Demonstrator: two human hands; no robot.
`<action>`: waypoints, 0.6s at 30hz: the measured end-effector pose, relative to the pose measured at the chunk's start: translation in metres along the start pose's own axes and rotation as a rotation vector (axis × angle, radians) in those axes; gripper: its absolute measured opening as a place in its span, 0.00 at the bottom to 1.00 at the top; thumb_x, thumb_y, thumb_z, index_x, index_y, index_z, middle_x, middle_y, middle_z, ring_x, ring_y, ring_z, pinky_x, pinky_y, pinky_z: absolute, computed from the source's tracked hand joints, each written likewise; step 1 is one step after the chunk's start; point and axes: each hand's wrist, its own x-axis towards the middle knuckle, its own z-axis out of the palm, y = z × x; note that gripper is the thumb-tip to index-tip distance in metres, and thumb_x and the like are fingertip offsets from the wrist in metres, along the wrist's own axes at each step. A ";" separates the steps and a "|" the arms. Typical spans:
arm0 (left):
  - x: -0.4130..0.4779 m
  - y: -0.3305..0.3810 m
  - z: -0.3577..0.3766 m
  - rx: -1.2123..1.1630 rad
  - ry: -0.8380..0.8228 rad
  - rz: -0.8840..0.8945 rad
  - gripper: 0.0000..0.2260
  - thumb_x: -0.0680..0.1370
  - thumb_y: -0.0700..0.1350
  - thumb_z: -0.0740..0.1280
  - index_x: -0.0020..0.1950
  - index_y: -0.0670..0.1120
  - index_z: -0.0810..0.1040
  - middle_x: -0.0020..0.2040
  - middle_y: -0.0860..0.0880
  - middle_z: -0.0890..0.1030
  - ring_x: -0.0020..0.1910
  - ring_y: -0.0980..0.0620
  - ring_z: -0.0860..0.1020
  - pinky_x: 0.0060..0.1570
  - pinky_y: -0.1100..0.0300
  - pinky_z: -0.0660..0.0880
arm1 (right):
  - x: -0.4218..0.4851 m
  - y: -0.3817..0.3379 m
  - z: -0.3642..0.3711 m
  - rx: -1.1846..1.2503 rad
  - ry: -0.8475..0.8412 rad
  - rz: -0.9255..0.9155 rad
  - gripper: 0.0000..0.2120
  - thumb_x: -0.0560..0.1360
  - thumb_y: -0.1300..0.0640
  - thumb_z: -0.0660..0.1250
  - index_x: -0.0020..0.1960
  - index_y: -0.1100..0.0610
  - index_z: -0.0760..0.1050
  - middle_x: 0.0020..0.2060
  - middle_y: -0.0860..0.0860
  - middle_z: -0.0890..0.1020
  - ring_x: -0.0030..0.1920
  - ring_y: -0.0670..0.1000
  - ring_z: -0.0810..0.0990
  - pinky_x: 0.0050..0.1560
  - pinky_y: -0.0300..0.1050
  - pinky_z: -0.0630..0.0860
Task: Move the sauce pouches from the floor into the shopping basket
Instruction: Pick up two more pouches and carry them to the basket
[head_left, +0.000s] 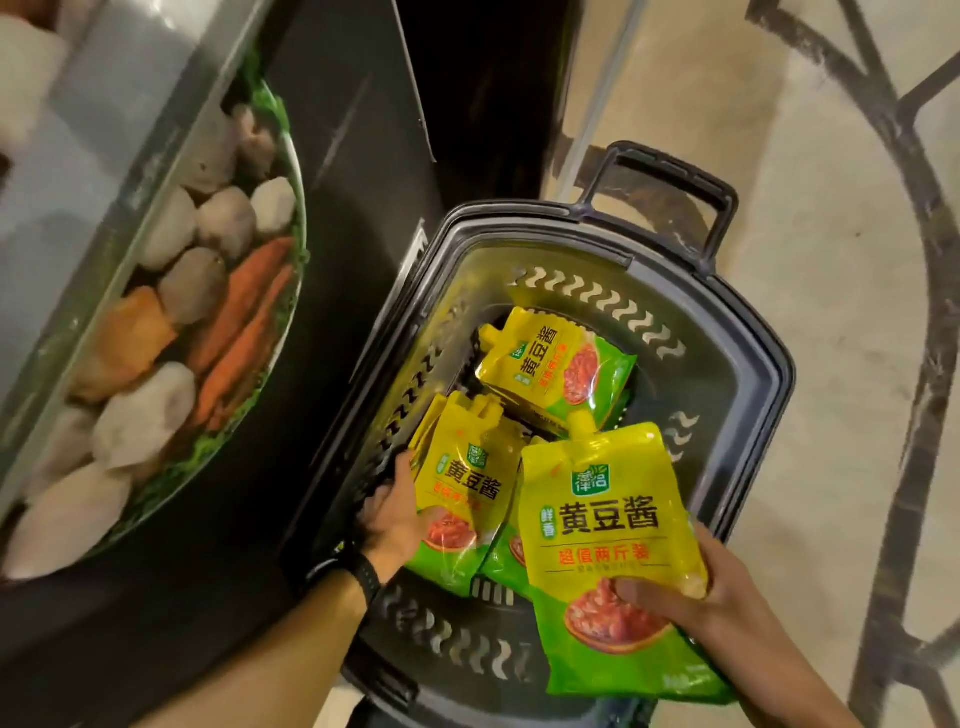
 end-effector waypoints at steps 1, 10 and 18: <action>-0.003 0.001 -0.001 0.094 0.023 0.008 0.41 0.78 0.52 0.70 0.81 0.53 0.46 0.71 0.40 0.71 0.68 0.39 0.72 0.66 0.45 0.70 | 0.005 -0.008 -0.002 -0.005 -0.022 0.000 0.35 0.59 0.58 0.84 0.63 0.50 0.76 0.52 0.50 0.86 0.53 0.51 0.85 0.53 0.50 0.78; -0.026 0.002 0.026 0.372 0.367 0.690 0.39 0.71 0.41 0.69 0.81 0.49 0.59 0.79 0.38 0.62 0.77 0.40 0.63 0.70 0.42 0.66 | 0.121 -0.079 -0.015 -0.396 -0.198 -0.128 0.32 0.66 0.64 0.79 0.67 0.54 0.73 0.53 0.49 0.86 0.53 0.49 0.85 0.57 0.51 0.80; 0.027 -0.018 0.043 0.594 0.333 0.639 0.30 0.82 0.65 0.49 0.81 0.53 0.57 0.82 0.42 0.52 0.81 0.42 0.53 0.74 0.35 0.55 | 0.246 -0.109 -0.008 -0.962 -0.252 -0.130 0.33 0.68 0.60 0.78 0.69 0.52 0.69 0.61 0.53 0.80 0.62 0.55 0.78 0.67 0.55 0.72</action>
